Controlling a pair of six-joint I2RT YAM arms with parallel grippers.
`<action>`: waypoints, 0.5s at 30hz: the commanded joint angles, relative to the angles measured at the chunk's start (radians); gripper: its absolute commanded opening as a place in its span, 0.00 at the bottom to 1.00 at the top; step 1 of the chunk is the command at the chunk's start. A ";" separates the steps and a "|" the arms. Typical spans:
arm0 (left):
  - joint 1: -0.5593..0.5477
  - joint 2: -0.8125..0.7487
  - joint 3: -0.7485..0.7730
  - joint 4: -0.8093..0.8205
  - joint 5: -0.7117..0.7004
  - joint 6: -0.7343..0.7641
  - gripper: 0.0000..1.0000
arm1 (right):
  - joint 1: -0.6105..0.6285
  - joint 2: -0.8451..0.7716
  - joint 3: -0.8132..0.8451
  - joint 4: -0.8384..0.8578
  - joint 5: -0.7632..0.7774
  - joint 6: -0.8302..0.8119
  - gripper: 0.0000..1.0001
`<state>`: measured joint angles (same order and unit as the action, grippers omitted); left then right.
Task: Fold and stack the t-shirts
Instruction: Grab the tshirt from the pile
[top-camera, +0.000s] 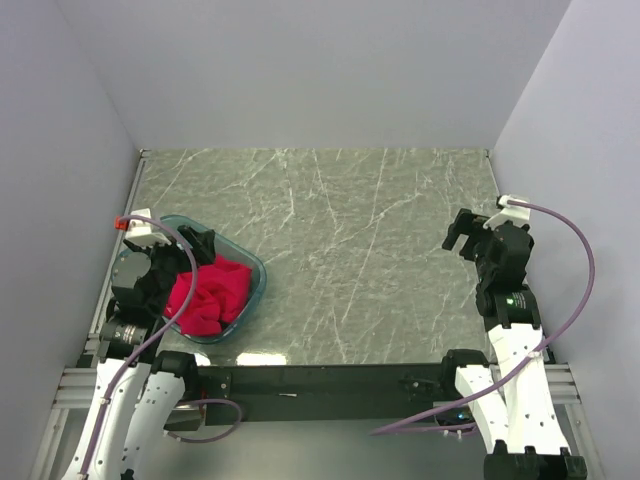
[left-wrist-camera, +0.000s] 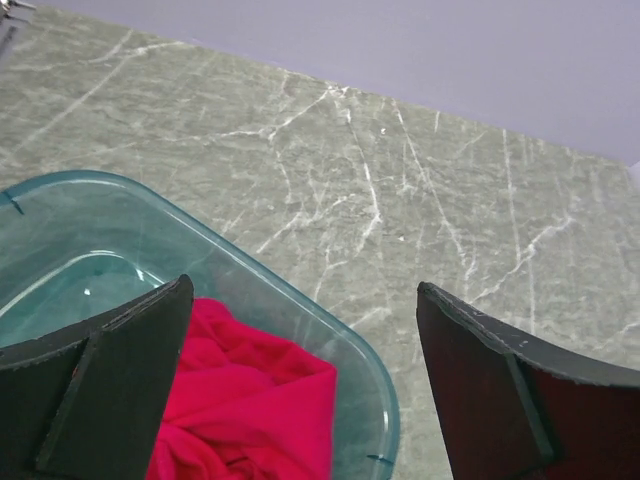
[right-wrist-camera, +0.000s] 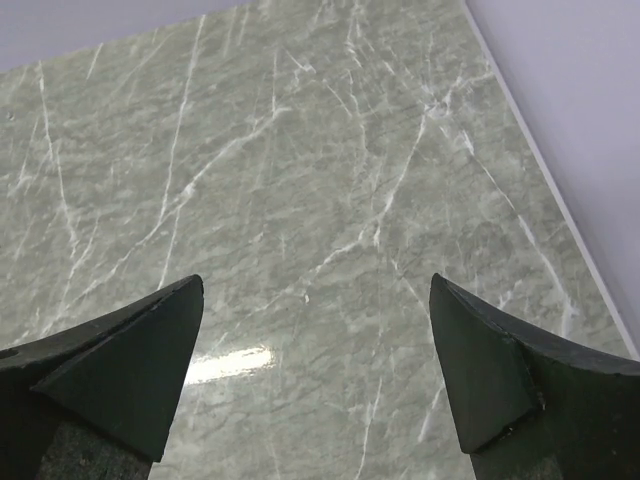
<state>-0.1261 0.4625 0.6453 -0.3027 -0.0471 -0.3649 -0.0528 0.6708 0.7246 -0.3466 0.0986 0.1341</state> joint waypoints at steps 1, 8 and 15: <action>-0.003 0.008 0.005 0.027 0.029 -0.055 0.99 | 0.001 -0.016 0.010 0.070 -0.054 -0.040 1.00; -0.003 0.103 0.119 -0.290 -0.078 -0.388 0.99 | 0.002 -0.051 -0.059 0.106 -0.677 -0.403 1.00; -0.003 0.375 0.206 -0.559 -0.157 -0.641 0.88 | -0.067 0.039 -0.033 -0.046 -0.827 -0.464 1.00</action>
<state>-0.1280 0.7300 0.8108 -0.6910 -0.1509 -0.8486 -0.1032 0.6819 0.6666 -0.3367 -0.6174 -0.2543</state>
